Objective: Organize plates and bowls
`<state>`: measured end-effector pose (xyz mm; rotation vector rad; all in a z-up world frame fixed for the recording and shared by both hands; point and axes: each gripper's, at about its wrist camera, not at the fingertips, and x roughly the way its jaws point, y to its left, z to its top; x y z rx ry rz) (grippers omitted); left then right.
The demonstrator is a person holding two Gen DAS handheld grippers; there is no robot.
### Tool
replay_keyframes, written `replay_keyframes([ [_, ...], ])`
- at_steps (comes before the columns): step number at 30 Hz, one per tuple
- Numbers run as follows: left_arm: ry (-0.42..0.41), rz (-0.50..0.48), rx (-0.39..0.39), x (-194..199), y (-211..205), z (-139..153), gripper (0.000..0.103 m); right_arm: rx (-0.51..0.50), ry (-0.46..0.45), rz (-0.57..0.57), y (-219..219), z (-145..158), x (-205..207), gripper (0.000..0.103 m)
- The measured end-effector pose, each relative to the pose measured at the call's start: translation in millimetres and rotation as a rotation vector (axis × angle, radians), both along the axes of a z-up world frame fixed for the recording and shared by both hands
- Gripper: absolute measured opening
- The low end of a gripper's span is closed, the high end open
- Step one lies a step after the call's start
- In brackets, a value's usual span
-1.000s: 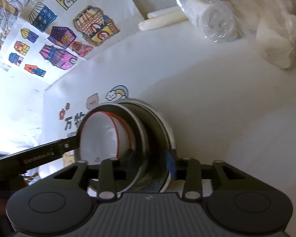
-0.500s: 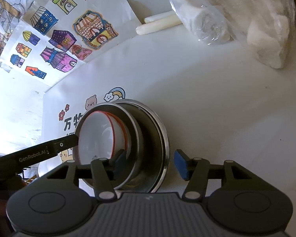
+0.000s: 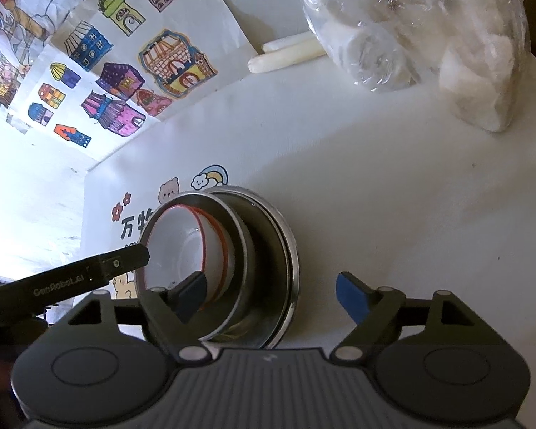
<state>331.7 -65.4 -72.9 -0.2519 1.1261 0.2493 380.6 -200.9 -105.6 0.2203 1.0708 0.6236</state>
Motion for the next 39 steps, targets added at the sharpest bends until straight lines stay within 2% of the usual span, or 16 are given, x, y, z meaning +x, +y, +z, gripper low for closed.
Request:
replay_keyframes([
  [7, -0.011, 0.01, 0.006, -2, 0, 2, 0.086, 0.019, -0.013, 0.009, -5, 1, -2, 0.093],
  [12, -0.028, 0.04, -0.017, -10, 3, 5, 0.097, 0.031, -0.046, 0.025, -8, 5, -4, 0.103],
  [16, -0.048, 0.069, -0.046, -18, 6, 9, 0.102, 0.031, -0.086, 0.035, -11, 9, -7, 0.103],
  [25, -0.058, 0.103, -0.093, -30, 4, 11, 0.102, 0.056, -0.157, 0.073, -19, 15, -14, 0.103],
  [33, -0.094, 0.098, -0.082, -45, -6, 13, 0.102, 0.046, -0.23, 0.109, -24, 19, -24, 0.103],
  [39, -0.11, 0.095, -0.072, -55, -6, 17, 0.102, 0.052, -0.249, 0.104, -25, 22, -30, 0.103],
])
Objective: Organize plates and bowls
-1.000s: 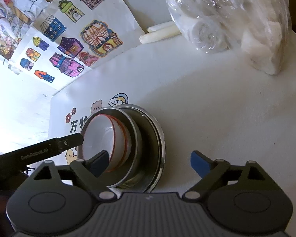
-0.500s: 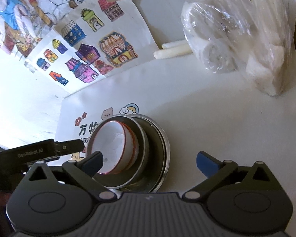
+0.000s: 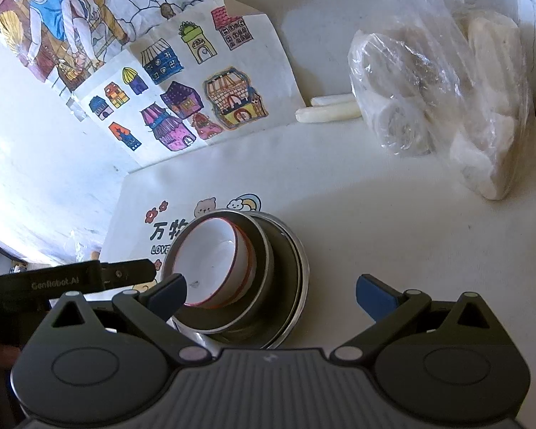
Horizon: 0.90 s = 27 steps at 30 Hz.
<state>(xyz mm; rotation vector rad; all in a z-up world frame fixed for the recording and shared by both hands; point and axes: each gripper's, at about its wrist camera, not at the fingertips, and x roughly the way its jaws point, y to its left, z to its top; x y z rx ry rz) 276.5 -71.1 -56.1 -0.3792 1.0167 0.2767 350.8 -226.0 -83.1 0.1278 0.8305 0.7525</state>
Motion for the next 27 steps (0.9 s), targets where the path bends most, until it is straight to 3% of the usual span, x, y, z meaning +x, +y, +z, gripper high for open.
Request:
replay_keyframes([
  [16, -0.017, -0.046, 0.028, -12, 11, 13, 0.102, 0.011, -0.038, -0.047, 8, 12, -16, 0.103],
  [27, -0.1, -0.132, 0.018, -30, 27, 23, 0.102, 0.023, -0.118, -0.151, 17, 31, -44, 0.103],
])
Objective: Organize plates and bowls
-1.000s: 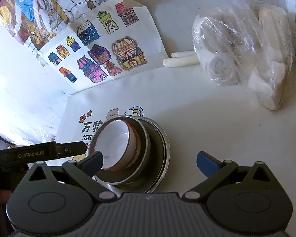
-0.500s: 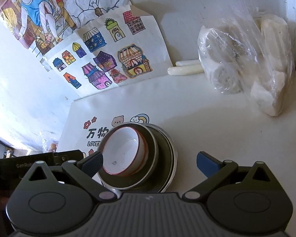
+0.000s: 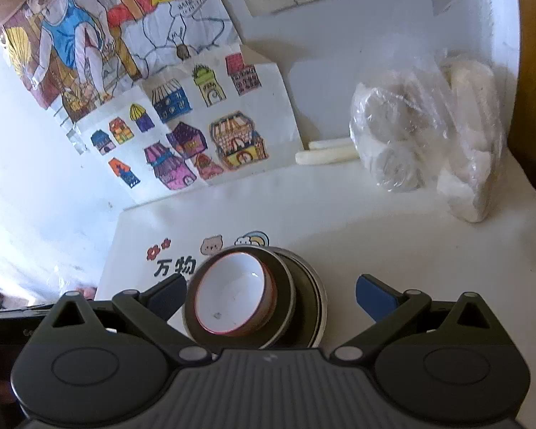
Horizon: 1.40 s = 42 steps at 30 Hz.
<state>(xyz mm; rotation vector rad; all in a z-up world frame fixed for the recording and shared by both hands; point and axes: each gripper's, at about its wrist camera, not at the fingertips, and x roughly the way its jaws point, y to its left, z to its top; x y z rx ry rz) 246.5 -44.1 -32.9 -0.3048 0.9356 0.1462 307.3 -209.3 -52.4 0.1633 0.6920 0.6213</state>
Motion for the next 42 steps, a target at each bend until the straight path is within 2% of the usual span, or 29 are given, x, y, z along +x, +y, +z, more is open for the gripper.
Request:
replay_keyframes([
  [18, -0.112, -0.147, 0.003, -49, 24, 18, 0.102, 0.027, -0.094, -0.172, 11, 6, -90, 0.103],
  [42, -0.202, -0.243, 0.033, -118, 47, 24, 0.102, 0.018, -0.202, -0.233, 28, -1, -189, 0.103],
])
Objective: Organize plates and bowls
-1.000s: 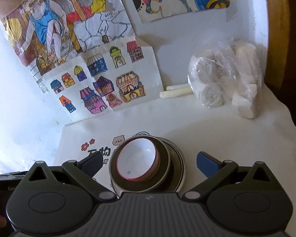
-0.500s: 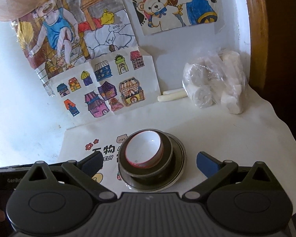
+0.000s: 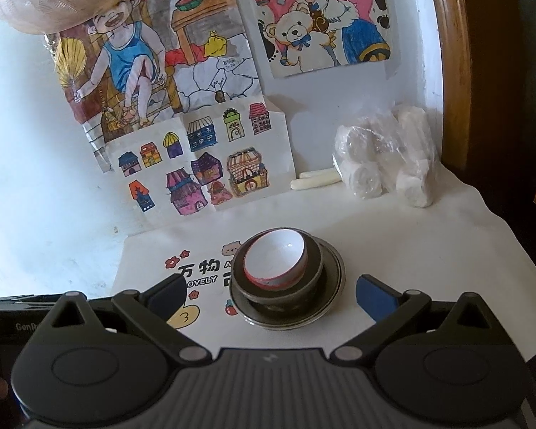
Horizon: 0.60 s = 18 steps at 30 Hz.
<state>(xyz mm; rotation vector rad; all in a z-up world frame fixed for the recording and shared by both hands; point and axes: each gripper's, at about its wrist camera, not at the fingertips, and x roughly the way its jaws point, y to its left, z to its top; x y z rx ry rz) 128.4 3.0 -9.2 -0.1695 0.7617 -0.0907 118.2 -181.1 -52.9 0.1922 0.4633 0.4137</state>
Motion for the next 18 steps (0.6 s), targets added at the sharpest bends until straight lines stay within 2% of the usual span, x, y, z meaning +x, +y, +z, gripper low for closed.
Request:
replay_keyframes([
  [9, -0.046, -0.015, 0.015, -27, 3, -7, 0.102, -0.042, -0.02, 0.0, 4, -8, -27, 0.103],
  [18, -0.08, 0.003, 0.041, -46, -1, -10, 0.102, -0.058, -0.018, -0.017, -10, -14, -43, 0.103],
])
